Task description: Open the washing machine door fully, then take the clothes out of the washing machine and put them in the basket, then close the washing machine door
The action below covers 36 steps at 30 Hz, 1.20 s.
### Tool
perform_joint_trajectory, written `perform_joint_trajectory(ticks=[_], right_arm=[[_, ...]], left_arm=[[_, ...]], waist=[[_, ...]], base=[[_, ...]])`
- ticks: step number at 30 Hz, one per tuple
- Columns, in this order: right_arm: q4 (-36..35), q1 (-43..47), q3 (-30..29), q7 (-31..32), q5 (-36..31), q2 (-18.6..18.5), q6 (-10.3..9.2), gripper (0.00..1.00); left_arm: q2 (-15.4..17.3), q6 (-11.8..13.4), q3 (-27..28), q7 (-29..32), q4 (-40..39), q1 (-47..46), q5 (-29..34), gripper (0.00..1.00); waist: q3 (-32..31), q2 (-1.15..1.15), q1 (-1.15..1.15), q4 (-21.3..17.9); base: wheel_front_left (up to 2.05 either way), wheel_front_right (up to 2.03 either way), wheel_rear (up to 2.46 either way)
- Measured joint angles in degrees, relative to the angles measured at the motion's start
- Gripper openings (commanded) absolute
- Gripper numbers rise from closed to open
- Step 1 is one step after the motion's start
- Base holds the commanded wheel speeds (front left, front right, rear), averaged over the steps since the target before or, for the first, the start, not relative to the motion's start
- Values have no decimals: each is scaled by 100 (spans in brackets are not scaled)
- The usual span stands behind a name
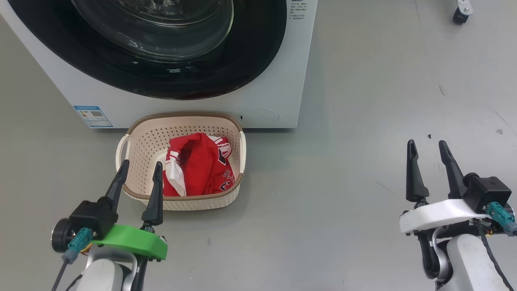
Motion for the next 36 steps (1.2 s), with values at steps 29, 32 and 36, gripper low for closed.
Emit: perform_joint_trajectory(ticks=[29, 32, 36], right_arm=[[45, 20, -118, 0, -103, 86, 64, 100], [48, 21, -119, 0, -114, 91, 102, 100], [57, 27, -122, 0, -145, 96, 104, 100]], left_arm=[[-16, 0, 116, 1, 191, 77, -199, 100], [-18, 0, 116, 1, 197, 77, -236, 100], [-18, 0, 118, 1, 219, 81, -301, 100]], waist=[[-85, 0, 0, -20], [-96, 0, 0, -16], [-109, 0, 0, -6]], base=[[0, 0, 0], [0, 0, 0], [0, 0, 0]])
